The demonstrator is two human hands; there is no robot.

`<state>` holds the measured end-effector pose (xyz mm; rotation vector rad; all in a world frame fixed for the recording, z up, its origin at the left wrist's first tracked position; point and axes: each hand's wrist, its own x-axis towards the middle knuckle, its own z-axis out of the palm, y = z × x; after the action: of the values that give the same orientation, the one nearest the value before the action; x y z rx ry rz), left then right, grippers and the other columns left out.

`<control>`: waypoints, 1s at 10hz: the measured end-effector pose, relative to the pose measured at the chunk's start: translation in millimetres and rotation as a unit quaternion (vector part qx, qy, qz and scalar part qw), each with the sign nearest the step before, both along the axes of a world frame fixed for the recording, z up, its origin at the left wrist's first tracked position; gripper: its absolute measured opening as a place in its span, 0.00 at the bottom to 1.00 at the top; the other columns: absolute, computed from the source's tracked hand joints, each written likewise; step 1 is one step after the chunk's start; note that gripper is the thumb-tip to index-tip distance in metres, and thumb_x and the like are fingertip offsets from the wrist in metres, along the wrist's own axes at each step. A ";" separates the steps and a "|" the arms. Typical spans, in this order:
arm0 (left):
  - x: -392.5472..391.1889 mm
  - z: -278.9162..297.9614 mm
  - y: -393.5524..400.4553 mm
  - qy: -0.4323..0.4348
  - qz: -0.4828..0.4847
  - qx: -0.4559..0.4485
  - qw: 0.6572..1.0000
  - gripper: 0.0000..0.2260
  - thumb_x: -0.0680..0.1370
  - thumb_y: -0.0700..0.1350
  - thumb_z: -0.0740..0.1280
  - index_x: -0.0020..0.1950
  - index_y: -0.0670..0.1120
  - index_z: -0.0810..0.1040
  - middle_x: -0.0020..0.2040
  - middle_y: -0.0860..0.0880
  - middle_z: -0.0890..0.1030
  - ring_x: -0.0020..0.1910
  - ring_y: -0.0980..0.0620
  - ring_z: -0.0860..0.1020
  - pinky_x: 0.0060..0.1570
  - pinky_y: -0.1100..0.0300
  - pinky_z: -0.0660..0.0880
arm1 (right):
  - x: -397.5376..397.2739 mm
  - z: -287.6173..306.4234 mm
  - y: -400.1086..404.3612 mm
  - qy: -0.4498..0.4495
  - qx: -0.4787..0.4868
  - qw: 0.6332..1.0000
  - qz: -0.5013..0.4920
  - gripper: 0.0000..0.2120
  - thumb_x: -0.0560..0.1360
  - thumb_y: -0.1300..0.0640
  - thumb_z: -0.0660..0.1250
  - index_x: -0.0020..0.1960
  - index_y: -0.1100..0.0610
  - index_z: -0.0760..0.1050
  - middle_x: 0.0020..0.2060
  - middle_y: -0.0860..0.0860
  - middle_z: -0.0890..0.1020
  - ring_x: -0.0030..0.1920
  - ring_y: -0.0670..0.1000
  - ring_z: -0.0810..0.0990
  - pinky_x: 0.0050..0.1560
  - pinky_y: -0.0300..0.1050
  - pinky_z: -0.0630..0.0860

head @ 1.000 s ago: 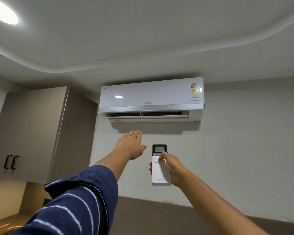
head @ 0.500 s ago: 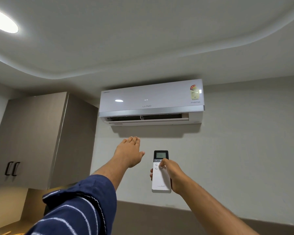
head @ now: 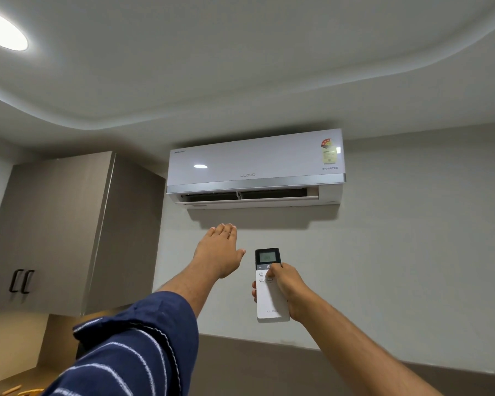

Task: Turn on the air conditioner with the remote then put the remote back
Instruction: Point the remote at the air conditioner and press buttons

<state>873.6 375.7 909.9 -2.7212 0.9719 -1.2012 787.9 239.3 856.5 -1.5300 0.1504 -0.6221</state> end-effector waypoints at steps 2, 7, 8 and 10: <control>0.9 0.1 5.0 0.002 -0.004 -0.004 1.000 0.30 0.83 0.55 0.47 0.80 0.41 0.45 0.81 0.44 0.48 0.80 0.46 0.48 0.77 0.52 0.46 | -3.7 2.6 5.5 -0.013 0.024 1.000 0.012 0.07 0.74 0.64 0.55 0.49 0.58 0.71 0.36 0.62 0.82 0.32 0.59 0.81 0.35 0.47 0.80; -3.0 0.3 13.2 0.004 -0.004 -0.003 1.000 0.30 0.83 0.55 0.46 0.80 0.41 0.45 0.81 0.44 0.47 0.80 0.47 0.46 0.77 0.52 0.45 | -5.4 2.3 12.2 -0.016 0.044 0.998 0.043 0.12 0.73 0.63 0.57 0.56 0.60 0.70 0.36 0.62 0.83 0.32 0.59 0.82 0.36 0.48 0.81; -1.8 5.1 15.6 0.006 -0.006 0.002 1.000 0.30 0.83 0.55 0.47 0.80 0.42 0.45 0.81 0.44 0.48 0.80 0.47 0.47 0.77 0.52 0.45 | -1.5 2.6 12.9 -0.025 0.044 0.998 0.043 0.10 0.73 0.64 0.56 0.53 0.59 0.71 0.32 0.60 0.84 0.30 0.57 0.83 0.34 0.47 0.82; -7.5 -24.8 -8.9 0.026 -0.034 0.015 0.999 0.30 0.82 0.55 0.47 0.80 0.41 0.44 0.81 0.44 0.48 0.80 0.47 0.47 0.78 0.52 0.46 | -15.5 -17.6 -0.1 -0.012 0.046 0.999 0.021 0.09 0.72 0.65 0.56 0.51 0.59 0.70 0.35 0.62 0.83 0.32 0.59 0.82 0.37 0.49 0.81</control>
<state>866.1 366.7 885.2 -2.7304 1.0881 -1.1227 772.4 239.1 838.9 -1.4333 0.1265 -0.5928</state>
